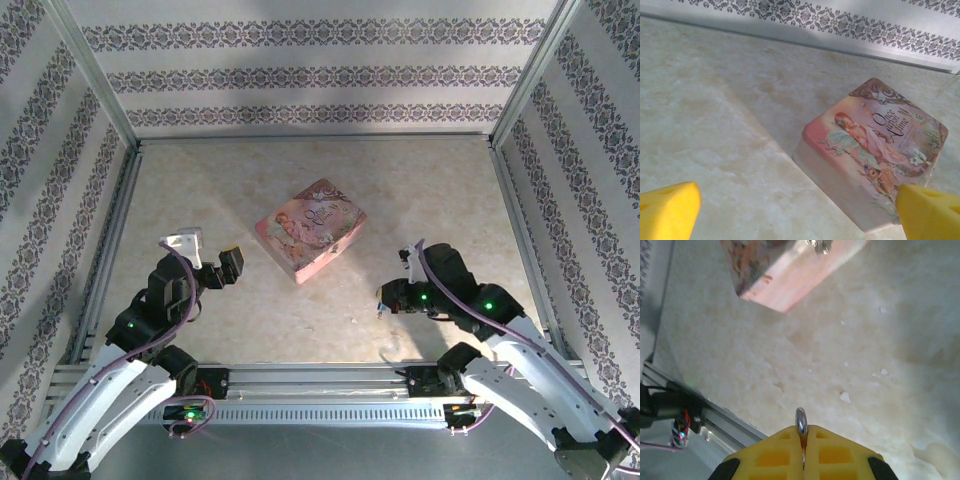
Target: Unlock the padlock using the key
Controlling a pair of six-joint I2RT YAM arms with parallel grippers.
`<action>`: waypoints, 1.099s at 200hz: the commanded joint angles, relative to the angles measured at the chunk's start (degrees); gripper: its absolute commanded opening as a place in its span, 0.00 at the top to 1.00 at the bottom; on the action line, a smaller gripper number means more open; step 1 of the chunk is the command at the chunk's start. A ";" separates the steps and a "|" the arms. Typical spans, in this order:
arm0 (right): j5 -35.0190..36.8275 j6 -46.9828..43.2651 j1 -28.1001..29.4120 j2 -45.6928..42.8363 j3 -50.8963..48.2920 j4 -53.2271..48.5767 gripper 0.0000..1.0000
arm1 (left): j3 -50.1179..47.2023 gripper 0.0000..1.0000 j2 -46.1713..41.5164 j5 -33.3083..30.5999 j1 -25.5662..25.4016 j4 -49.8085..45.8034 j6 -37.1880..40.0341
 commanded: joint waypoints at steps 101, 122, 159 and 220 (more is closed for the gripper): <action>0.77 0.20 6.21 19.90 -4.50 10.21 1.00 | -0.68 0.00 -0.49 -3.84 0.92 -1.49 2.28; -0.34 0.41 6.50 22.98 -6.17 13.94 1.00 | -0.75 0.00 -0.58 -3.98 0.90 -1.41 2.28; -2.48 0.41 6.82 29.08 -7.27 19.82 1.00 | -1.36 0.00 -0.50 -3.84 0.91 -0.55 2.06; -4.63 -0.47 7.51 37.89 -5.48 25.95 1.00 | -1.34 0.00 -0.49 -3.98 0.91 -0.87 2.03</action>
